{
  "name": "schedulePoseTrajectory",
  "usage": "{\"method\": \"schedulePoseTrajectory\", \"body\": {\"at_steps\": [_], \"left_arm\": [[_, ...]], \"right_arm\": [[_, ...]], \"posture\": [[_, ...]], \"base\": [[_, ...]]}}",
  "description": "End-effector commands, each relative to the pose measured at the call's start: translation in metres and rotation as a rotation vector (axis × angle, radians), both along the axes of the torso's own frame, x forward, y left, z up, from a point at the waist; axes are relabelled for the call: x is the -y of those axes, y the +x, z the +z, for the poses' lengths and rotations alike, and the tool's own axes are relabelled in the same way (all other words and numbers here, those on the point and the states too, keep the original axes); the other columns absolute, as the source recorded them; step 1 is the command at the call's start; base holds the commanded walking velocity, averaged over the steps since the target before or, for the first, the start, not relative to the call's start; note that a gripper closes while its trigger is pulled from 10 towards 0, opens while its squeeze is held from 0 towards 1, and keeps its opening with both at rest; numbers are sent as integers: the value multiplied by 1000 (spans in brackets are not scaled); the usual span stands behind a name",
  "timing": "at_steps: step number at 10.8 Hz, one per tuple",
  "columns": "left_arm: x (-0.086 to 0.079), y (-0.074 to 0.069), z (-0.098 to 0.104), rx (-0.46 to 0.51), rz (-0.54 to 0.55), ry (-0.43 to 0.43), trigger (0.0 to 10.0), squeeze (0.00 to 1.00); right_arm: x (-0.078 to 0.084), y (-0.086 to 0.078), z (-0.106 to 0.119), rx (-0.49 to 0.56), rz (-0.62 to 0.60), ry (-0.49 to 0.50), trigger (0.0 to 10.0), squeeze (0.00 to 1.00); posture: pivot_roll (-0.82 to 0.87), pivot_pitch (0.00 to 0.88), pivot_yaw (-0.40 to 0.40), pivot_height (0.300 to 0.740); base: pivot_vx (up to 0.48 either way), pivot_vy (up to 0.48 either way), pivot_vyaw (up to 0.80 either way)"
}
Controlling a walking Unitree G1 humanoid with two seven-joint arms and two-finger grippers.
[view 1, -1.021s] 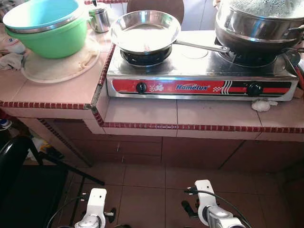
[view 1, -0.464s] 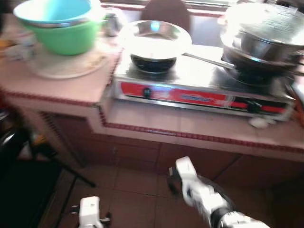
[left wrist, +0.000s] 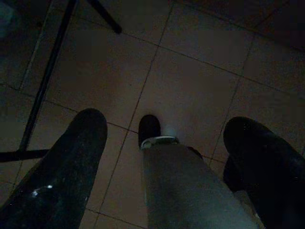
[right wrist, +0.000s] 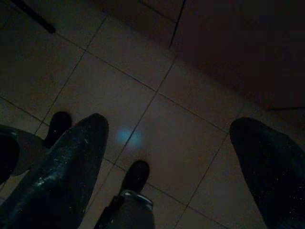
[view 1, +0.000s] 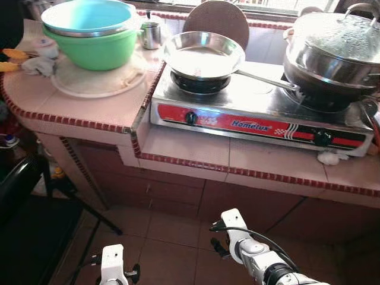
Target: Kitchen organization
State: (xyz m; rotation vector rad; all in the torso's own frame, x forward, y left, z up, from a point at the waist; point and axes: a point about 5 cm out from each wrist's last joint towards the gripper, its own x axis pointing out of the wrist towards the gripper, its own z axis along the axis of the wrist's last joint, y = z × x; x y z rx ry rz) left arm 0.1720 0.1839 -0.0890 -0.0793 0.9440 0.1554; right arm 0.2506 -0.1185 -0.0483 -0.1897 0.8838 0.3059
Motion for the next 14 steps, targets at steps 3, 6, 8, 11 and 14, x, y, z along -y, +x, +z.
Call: {"method": "schedulePoseTrajectory", "body": {"at_steps": [3,6,8,11,14], "left_arm": [[-1,-4,-2,-14,5,5,10000,0],[20,2,0,-9,-207,-76,10000,0],[28,9,3,41,-257,-88,10000,0],[23,13,6,83,-222,-106,10000,0],[21,40,29,263,-342,-88,10000,0]], "right_arm": [[2,1,1,2,0,-8,10000,0],[40,-9,-6,-20,-140,-38,10000,0],[38,-2,-1,-3,-151,3,10000,0],[35,-2,-2,-10,-200,60,10000,0],[42,5,4,19,-270,167,10000,0]], "posture": [[22,27,-46,740],[-30,48,-9,740],[-26,54,-21,740],[-15,63,-19,740],[-6,79,-4,740]], "base": [[0,0,0],[0,0,-431],[0,0,-591],[0,0,0],[0,0,-235]]}}
